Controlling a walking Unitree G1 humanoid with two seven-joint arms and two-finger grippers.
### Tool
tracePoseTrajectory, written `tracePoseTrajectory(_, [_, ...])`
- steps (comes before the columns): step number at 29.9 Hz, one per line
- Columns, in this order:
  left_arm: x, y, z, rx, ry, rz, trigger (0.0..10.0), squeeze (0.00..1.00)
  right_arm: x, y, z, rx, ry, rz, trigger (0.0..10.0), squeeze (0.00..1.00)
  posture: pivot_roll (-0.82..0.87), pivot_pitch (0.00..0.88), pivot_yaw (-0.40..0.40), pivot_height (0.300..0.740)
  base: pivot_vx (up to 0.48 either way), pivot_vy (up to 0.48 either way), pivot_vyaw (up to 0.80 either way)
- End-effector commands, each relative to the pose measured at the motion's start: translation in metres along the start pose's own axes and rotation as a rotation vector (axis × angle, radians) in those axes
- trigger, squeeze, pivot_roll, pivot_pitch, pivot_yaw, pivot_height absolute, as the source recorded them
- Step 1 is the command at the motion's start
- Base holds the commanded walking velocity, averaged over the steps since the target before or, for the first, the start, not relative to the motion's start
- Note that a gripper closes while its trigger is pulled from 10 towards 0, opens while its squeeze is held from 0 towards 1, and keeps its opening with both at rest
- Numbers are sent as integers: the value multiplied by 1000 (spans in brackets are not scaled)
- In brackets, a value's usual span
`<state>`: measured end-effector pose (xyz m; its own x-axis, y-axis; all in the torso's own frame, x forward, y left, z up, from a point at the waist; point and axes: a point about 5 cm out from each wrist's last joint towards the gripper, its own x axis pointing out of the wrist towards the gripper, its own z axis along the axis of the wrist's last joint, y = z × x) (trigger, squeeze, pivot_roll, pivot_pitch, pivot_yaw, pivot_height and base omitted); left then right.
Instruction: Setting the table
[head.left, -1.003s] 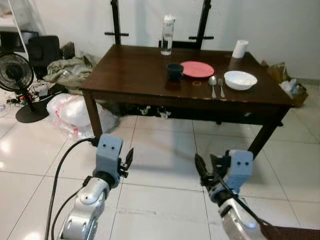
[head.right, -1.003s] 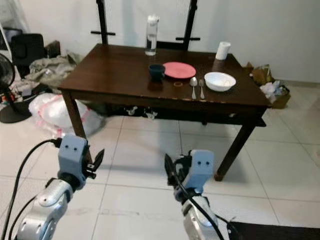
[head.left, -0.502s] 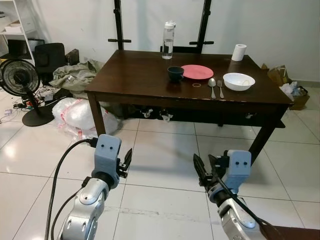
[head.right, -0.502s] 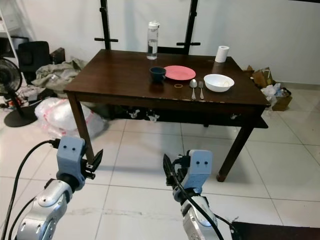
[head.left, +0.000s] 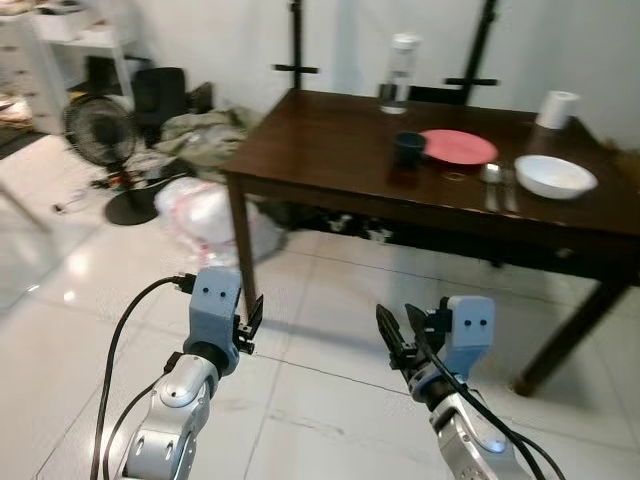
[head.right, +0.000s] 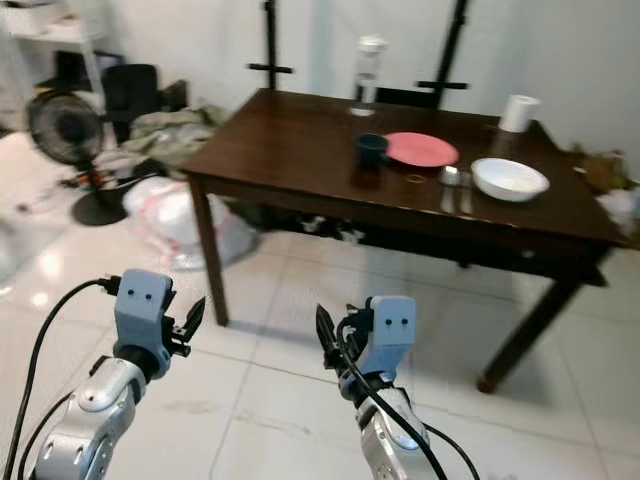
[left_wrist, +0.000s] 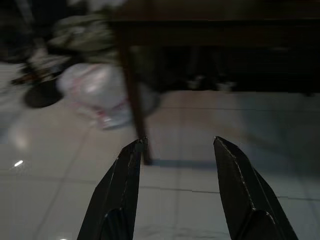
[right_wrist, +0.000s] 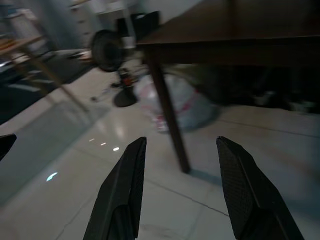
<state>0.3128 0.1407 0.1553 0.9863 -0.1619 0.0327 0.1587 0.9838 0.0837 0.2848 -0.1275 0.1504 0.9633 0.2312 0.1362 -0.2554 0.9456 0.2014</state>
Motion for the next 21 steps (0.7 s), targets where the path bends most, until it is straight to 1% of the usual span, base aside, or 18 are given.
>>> tracePoseTrajectory(1, [-2, 2, -8, 6, 36, 18, 10000, 0, -2, -1, -3, 2, 7, 1, 10000, 0, 55, 44, 56, 740, 0, 0, 794])
tracePoseTrajectory(4, [0, 5, -7, 7, 31, 64, 10000, 0, -2, -1, -3, 3, 7, 3, 10000, 0, 57, 40, 56, 740, 0, 0, 794])
tracePoseTrajectory(5, [0, 7, -6, 14, 21, 82, 10000, 0, -2, -1, -3, 3, 7, 3, 10000, 0, 57, 40, 56, 740, 349, 0, 794])
tracePoseTrajectory(8, [3, 11, -5, 19, 17, 129, 10000, 0, -1, 0, -3, 3, 8, 4, 10000, 0, 55, 38, 58, 740, 458, 0, 794])
tracePoseTrajectory(11, [4, 13, -4, 25, 14, 148, 10000, 0, -2, 0, -4, 4, 8, 5, 10000, 0, 55, 39, 58, 740, 469, 0, 794])
tracePoseTrajectory(21, [4, 14, -3, 28, 5, 152, 10000, 0, -2, 0, -5, 4, 11, 3, 10000, 0, 56, 42, 59, 740, 480, 0, 794])
